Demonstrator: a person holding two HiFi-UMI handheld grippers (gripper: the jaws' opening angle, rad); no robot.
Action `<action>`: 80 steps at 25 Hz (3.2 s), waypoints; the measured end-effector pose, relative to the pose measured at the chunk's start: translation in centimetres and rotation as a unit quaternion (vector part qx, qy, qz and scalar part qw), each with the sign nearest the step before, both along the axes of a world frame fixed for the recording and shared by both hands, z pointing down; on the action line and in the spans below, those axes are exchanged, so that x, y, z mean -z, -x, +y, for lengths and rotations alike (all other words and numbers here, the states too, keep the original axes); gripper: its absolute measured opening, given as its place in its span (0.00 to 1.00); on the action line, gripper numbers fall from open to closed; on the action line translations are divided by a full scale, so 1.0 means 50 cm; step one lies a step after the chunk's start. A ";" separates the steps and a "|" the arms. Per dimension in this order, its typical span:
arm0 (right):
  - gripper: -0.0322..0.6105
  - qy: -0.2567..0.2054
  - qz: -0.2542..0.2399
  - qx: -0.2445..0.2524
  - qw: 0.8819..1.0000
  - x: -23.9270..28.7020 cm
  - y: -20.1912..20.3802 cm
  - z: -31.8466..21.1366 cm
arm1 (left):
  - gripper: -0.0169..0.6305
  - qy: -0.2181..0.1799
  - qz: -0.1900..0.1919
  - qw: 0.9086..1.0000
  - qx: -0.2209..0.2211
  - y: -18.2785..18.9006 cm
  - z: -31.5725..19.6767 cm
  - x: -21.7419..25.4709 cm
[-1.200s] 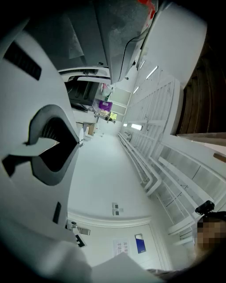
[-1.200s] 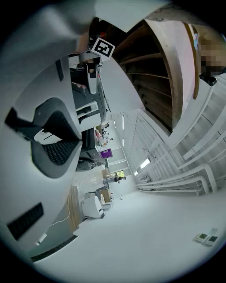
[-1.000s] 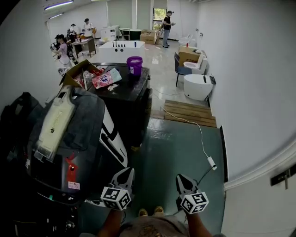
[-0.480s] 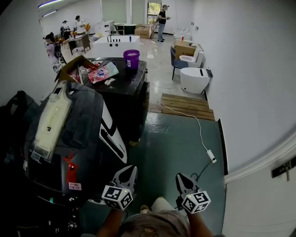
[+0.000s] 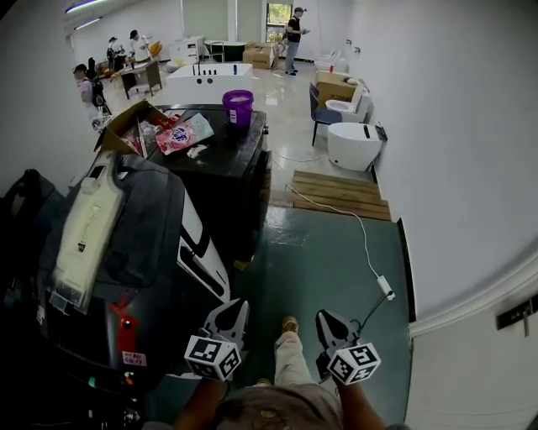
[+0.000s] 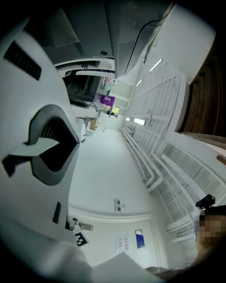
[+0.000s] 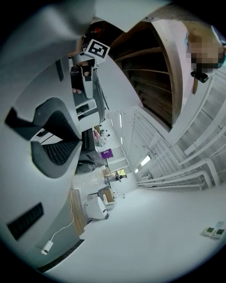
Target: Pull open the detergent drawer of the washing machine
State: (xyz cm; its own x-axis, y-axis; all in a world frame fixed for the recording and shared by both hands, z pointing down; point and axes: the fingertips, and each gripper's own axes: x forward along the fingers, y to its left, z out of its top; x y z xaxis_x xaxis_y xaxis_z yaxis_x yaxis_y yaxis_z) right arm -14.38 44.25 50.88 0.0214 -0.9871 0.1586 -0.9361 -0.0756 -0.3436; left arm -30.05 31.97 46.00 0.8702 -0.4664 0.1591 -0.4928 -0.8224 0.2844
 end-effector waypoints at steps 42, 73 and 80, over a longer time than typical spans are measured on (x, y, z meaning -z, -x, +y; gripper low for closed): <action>0.05 -0.001 -0.028 0.093 0.995 0.021 -0.473 -0.636 | 0.06 -0.011 -0.026 0.995 0.095 -0.445 -0.594 0.015; 0.05 -0.003 -0.052 0.114 0.992 -0.006 -0.521 -1.069 | 0.06 0.009 -0.019 0.997 0.069 -0.527 -1.031 -0.007; 0.06 -0.009 -0.064 0.106 0.992 0.000 -0.537 -1.121 | 0.06 0.012 -0.010 0.997 0.071 -0.529 -1.078 -0.005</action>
